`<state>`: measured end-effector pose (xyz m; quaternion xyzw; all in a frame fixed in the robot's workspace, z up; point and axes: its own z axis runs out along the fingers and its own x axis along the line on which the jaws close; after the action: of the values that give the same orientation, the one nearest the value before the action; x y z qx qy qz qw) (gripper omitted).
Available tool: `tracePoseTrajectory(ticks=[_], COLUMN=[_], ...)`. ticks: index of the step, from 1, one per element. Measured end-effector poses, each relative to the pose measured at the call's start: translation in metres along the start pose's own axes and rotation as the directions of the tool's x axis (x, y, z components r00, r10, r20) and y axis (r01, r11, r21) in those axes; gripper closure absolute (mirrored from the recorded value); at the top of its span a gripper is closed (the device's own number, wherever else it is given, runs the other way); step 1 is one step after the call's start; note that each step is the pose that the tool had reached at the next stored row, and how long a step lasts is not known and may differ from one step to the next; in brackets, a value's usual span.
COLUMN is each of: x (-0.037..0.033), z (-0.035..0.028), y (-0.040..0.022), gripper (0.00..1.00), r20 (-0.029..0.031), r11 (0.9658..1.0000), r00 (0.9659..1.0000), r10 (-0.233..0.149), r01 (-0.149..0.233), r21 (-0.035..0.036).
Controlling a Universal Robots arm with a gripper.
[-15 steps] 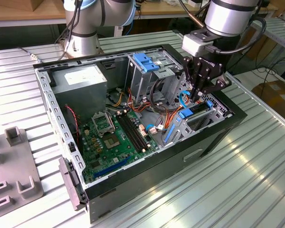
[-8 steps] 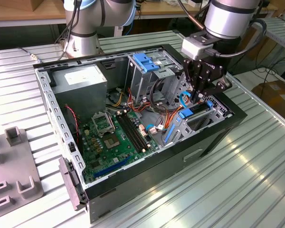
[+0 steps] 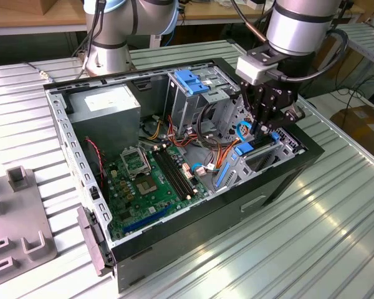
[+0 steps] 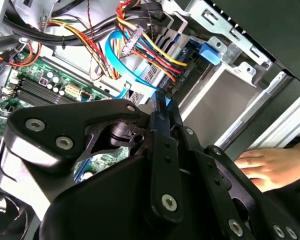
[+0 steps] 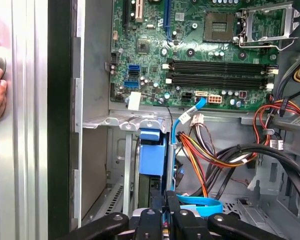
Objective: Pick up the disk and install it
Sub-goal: 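Insert the second disk wire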
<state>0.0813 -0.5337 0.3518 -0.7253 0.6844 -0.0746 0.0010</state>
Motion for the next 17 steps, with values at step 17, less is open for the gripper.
tracePoseTrajectory(ticks=[17], x=[0.0043], z=[0.0043], y=[0.0001], gripper=[0.84], r20=[-0.0021], r11=[0.9999], r00=[0.9999], r10=[0.016], r01=[-0.016], r21=[0.0026])
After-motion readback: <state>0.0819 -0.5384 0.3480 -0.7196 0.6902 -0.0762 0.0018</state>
